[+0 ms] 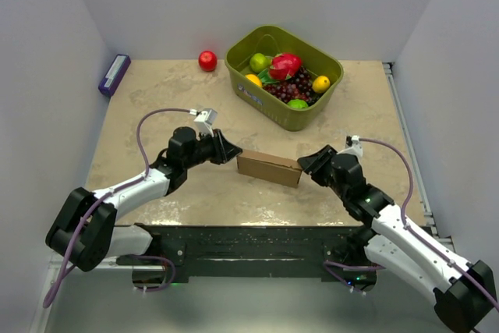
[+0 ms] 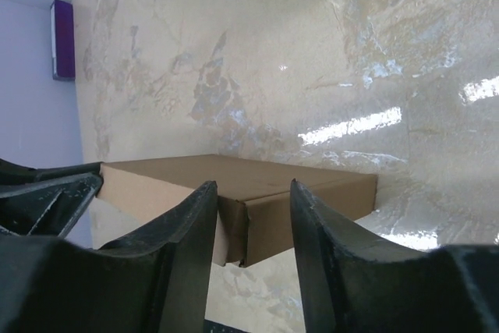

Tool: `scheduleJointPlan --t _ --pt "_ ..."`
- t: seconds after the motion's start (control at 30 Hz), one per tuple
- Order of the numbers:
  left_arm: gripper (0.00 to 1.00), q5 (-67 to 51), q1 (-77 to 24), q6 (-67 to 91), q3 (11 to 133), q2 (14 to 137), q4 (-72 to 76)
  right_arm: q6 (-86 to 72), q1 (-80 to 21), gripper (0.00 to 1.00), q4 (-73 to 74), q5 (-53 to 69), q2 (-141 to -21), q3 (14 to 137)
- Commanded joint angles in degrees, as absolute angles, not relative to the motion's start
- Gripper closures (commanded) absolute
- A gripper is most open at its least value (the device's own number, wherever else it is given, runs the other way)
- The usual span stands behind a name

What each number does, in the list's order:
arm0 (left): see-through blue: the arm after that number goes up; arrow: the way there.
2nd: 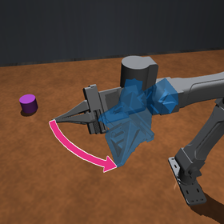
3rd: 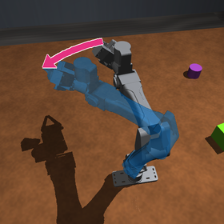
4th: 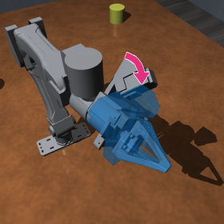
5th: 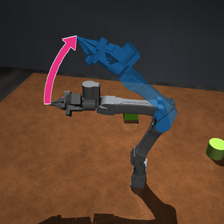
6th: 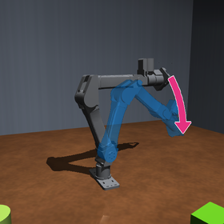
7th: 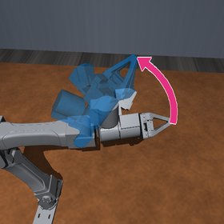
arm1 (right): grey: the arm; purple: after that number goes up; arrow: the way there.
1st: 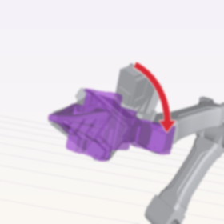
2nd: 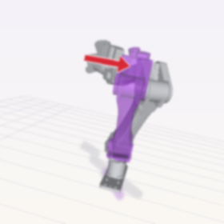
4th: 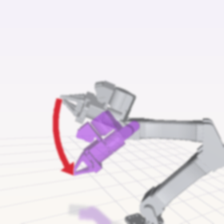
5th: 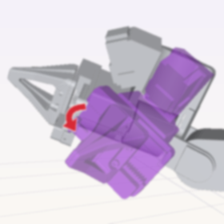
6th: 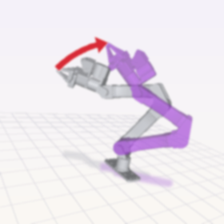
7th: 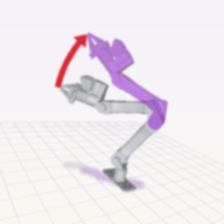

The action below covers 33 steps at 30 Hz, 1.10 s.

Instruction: Fold the paper box

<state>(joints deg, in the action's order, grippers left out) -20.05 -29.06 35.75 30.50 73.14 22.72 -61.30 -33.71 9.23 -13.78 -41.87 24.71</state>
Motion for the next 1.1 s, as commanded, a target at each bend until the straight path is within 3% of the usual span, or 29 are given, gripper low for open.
scheduleJointPlan --t 0.0,0.07,0.33,1.07 --pt "0.79 -16.88 -29.36 30.85 28.83 74.88 10.11 -61.52 -34.01 0.50 14.76 -14.50 -39.03 26.80" --pt "0.79 -16.96 -29.36 30.67 28.92 74.97 10.02 -61.52 -33.93 0.46 15.47 -14.76 -38.15 27.77" --pt "0.80 -16.96 -29.27 30.50 29.27 74.97 9.76 -61.79 -33.93 0.46 14.86 -11.61 -36.74 27.86" --pt "0.80 -16.35 -29.97 30.41 30.15 74.97 8.88 -63.63 -35.24 0.65 16.87 -8.00 -33.84 24.79"
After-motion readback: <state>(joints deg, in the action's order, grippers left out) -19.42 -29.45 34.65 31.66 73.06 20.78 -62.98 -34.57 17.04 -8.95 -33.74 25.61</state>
